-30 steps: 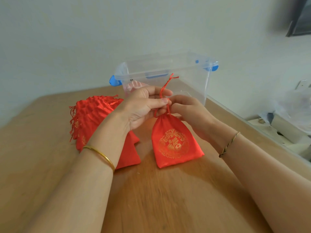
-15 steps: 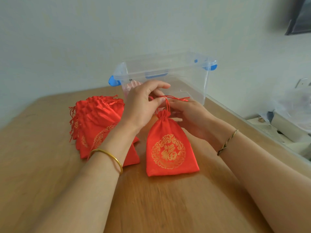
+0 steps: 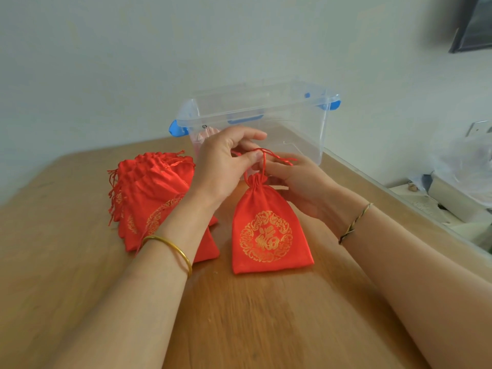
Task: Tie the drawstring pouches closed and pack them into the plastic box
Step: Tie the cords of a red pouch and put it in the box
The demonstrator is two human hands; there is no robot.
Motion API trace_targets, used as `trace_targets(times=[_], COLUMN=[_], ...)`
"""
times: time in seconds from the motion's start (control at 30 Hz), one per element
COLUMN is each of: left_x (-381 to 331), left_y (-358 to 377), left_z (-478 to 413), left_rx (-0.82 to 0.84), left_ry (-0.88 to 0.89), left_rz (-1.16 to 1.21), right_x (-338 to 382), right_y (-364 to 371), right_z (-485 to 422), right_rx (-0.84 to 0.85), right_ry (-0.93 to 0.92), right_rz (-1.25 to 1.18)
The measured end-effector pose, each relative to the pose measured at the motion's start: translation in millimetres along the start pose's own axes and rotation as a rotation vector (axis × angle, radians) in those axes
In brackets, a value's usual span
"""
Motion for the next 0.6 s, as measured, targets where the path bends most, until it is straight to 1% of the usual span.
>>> trace_targets(times=[0.13,0.23,0.27,0.4,0.6], left_x=[5.4,6.1,7.8,16.7,19.6], left_y=[-0.6,-2.4,-3.6,-9.1,-15.5], left_z=[1.0,2.0,1.5,-2.0,-4.5], left_rx=[0.048,0.038,0.032,0.040,0.003], left_ry=[-0.169,-0.288,-0.316,-0.336,-0.448], left_rz=[0.142,0.252,0.233,-0.030,-0.154], right_x=[3.7,6.6,7.6,8.9,7.5], right_y=[-5.2,-9.4,-9.9,-11.5,-16.2], right_z=[-0.9,-0.9,-0.4,0.6,1.6], right_rx=[-0.115,-0.177,-0.186,-0.221,-0.315], right_ry=[-0.065,-0.059,-0.051,-0.003,0.043], right_rz=[0.173,0.116,0.073,-0.062,-0.066])
Point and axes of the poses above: each hand's wrist, its own z-axis away from the middle knuckle, its own y-axis out of the palm, x = y × z, the point moved 2 cm from there along -z, towards the middle knuckle, and after that the axes turned 11 degrees about -z, right-handed, at the moved point
